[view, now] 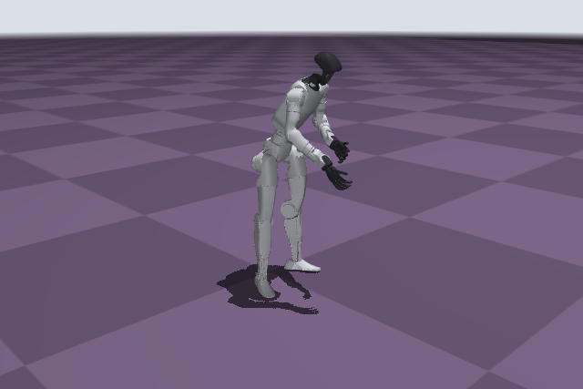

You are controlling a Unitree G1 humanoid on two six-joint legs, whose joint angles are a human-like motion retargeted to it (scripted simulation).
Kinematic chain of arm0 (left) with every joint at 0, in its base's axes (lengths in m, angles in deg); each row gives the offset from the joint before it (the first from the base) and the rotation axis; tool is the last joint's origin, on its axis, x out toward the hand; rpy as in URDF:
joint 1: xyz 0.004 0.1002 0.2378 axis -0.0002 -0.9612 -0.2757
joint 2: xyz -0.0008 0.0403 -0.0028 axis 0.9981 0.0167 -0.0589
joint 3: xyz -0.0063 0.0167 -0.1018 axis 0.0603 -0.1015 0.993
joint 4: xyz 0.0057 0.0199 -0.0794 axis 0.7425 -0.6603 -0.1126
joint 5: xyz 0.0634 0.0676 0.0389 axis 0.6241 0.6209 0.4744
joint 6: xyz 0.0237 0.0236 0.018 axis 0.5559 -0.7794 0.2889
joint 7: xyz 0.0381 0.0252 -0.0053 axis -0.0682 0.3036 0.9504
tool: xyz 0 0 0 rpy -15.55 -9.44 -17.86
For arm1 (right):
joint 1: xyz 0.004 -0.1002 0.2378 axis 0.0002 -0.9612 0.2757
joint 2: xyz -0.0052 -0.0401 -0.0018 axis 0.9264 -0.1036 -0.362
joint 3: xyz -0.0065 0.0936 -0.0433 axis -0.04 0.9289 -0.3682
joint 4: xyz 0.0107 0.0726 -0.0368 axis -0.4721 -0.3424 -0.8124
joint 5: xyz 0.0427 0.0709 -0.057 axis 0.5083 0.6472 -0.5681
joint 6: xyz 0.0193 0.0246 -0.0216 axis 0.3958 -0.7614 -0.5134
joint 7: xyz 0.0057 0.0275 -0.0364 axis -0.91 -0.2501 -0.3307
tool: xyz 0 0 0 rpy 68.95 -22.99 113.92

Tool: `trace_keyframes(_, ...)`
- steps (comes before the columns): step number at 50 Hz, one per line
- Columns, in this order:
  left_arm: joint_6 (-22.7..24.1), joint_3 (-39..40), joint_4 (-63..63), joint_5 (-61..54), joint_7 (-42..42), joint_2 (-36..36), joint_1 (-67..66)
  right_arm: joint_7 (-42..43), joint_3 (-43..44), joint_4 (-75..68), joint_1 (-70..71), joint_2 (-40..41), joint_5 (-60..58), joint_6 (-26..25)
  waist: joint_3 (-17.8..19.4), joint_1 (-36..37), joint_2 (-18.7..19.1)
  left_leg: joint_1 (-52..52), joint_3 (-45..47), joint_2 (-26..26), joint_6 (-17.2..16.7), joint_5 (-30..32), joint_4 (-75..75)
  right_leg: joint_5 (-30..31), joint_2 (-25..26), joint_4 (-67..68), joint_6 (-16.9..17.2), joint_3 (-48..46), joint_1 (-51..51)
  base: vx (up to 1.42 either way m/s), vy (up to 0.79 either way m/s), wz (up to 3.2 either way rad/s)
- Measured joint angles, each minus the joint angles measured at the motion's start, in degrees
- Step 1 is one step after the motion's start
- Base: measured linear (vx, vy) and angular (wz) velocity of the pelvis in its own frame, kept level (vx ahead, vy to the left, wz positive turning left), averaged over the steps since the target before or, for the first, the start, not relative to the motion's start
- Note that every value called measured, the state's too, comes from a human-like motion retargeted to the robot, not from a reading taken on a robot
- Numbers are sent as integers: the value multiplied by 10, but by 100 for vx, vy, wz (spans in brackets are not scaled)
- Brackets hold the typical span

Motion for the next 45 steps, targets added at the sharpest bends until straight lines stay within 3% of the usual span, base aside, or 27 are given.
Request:
trace_keyframes(3,24,22,103,-20,-22,101,-144,-30,-50,152,-123,53,-12,17,-2,4,2,4,-1,-3,0,-5,0,-4,-4,4,0,-4,4,15,2,11)
trace_keyframes(6,44,41,188,-27,-21,147,-216,-29,-68,274,-171,52,-49,44,-2,10,7,7,-5,-6,0,-9,0,-7,-8,7,0,-8,9,9,2,17)
trace_keyframes(9,54,39,253,-6,18,134,-194,0,-50,353,-139,5,-76,73,-8,16,9,5,-11,-7,0,-10,0,-10,-11,9,0,-12,9,2,1,6)
trace_keyframes(12,37,30,261,24,53,61,-86,25,-25,348,-37,-68,-94,77,-16,17,6,2,-15,-7,0,-9,0,-9,-12,9,0,-13,9,0,0,0)
trace_keyframes(15,9,28,174,50,69,-49,75,29,-28,232,117,-139,-127,44,-19,15,0,-2,-18,-6,0,-5,0,-6,-10,7,0,-15,6,-8,2,1)
trace_keyframes(20,-16,18,-150,83,156,-198,366,-6,-87,-142,388,-180,-126,-29,-21,19,-12,-21,-17,-1,0,11,0,5,0,-1,0,-20,-9,-14,1,-4)
trace_keyframes(24,-30,-6,-408,12,190,-265,521,-35,-84,-409,526,-168,-66,-67,-16,31,-10,-35,-16,1,0,21,0,10,5,-5,0,-24,-20,-11,0,-1)
trace_keyframes(27,-35,-5,-466,-65,156,-276,523,-44,-61,-454,525,-153,-26,-75,-10,38,-2,-36,-16,0,0,22,0,7,4,-5,0,-23,-21,2,0,0)
trace_keyframes(30,-32,-2,-367,-116,113,-229,403,-29,-43,-335,410,-111,4,-54,-2,36,4,-24,-16,-2,0,17,0,0,0,-3,0,-19,-9,11,-1,3)
trace_keyframes(33,-29,-4,-181,-137,77,-130,203,6,-46,-139,232,-46,-44,-30,-1,28,4,-15,-16,-5,0,9,0,-7,-6,-1,0,-16,-1,15,-2,5)
trace_keyframes(38,-27,26,68,-170,17,25,-98,8,-103,90,-7,34,-135,-37,7,24,12,-14,-18,-10,0,2,0,-14,-13,1,0,-17,1,10,-3,11)
trace_keyframes(42,-20,50,188,-165,-16,72,-208,20,-112,200,-79,18,-175,-14,13,35,24,-20,-22,-10,0,3,0,-16,-13,1,0,-22,-2,-1,-1,3)
trace_keyframes(45,0,40,244,-129,15,58,-178,63,-91,268,-49,-41,-205,13,12,41,27,-24,-26,-8,0,6,0,-16,-10,1,0,-25,-5,-4,-5,9)
